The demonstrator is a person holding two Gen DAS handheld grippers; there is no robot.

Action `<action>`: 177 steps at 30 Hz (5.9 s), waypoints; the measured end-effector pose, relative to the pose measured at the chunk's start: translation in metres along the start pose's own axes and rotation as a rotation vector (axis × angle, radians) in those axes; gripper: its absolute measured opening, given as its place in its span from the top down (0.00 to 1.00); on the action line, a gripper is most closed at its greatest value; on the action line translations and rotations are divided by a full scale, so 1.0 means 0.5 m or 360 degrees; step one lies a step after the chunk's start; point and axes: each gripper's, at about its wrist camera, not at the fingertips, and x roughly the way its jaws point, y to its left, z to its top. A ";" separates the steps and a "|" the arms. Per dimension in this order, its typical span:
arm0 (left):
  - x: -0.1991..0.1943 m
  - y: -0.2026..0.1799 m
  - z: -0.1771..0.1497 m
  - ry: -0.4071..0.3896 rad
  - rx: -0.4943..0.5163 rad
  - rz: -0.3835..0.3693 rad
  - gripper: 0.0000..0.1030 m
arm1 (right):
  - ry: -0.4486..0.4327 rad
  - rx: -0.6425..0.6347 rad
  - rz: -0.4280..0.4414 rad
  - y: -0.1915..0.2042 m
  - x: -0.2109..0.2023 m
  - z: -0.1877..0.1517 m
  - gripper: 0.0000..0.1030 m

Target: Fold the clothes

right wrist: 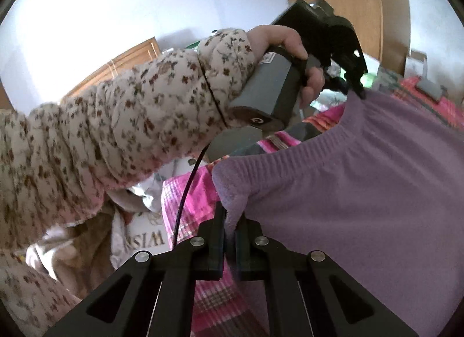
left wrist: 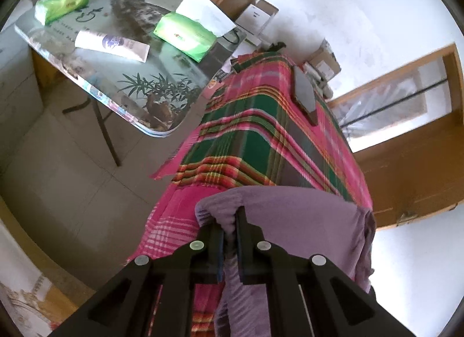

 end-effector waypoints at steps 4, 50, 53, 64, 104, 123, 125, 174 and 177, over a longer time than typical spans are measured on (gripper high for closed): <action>-0.003 -0.009 -0.009 -0.0007 0.0047 0.0032 0.92 | 0.0024 0.0086 0.0011 -0.028 0.004 -0.002 0.92; -0.017 -0.114 -0.206 0.0239 0.0176 0.0096 0.72 | -0.0201 0.0704 -0.0460 -0.363 -0.249 -0.187 0.97; -0.017 -0.112 -0.206 0.0232 0.0164 0.0093 0.72 | -0.0190 0.0731 -0.0486 -0.360 -0.260 -0.196 0.97; -0.041 -0.121 -0.226 0.0203 0.0193 0.0134 0.72 | -0.0281 0.0827 -0.0573 -0.365 -0.310 -0.207 0.84; 0.096 -0.456 -0.684 0.0753 0.0814 -0.0365 0.68 | -0.0775 0.1656 -0.1246 -0.425 -0.702 -0.670 0.61; 0.155 -0.501 -0.701 0.0858 0.0699 -0.0388 0.67 | -0.0788 0.1597 -0.1010 -0.488 -0.686 -0.647 0.90; 0.155 -0.502 -0.703 0.0854 0.0697 -0.0381 0.67 | -0.0809 0.1561 -0.1033 -0.482 -0.691 -0.644 0.92; 0.210 -0.584 -0.819 0.1055 0.0872 -0.0543 0.76 | -0.0926 0.1546 -0.1612 -0.353 -0.841 -0.687 0.68; 0.204 -0.580 -0.821 0.1058 0.0886 -0.0554 0.76 | -0.0826 0.1494 -0.1610 -0.387 -0.830 -0.638 0.56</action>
